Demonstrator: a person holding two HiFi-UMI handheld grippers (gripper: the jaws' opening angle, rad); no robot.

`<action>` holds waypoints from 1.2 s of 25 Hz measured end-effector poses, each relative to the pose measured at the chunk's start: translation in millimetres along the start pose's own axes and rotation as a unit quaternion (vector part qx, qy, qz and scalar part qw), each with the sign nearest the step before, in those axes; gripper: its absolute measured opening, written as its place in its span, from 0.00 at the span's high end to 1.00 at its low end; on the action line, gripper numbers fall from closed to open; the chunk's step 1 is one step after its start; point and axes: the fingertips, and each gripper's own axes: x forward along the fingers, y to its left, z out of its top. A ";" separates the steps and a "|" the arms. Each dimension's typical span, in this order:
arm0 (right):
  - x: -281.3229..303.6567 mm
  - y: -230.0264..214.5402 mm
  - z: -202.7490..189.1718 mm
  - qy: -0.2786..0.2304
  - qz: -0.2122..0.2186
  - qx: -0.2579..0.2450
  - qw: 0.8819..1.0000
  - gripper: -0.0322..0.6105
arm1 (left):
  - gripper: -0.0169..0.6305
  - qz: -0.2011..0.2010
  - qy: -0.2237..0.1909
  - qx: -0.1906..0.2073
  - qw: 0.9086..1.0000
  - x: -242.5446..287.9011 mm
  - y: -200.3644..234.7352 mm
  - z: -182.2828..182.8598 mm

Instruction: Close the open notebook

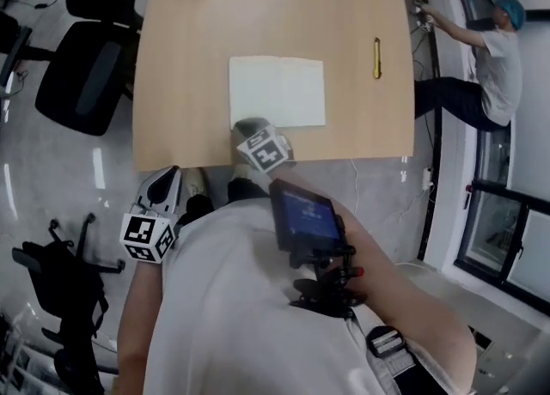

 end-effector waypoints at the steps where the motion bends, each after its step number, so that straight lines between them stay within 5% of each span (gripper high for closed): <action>1: 0.2 -0.7 4.2 -0.005 0.006 0.012 1.000 0.92 | 0.97 -0.002 0.000 0.002 1.000 1.9 0.3 2.5; 14: -65.8 -26.9 24.5 -0.110 0.024 0.100 0.989 0.93 | 0.97 -0.078 0.014 0.059 0.995 50.9 -43.9 34.5; 30: -142.4 -60.6 19.3 -0.227 0.000 0.196 0.954 0.93 | 0.97 -0.156 0.021 0.107 0.982 91.8 -90.6 52.0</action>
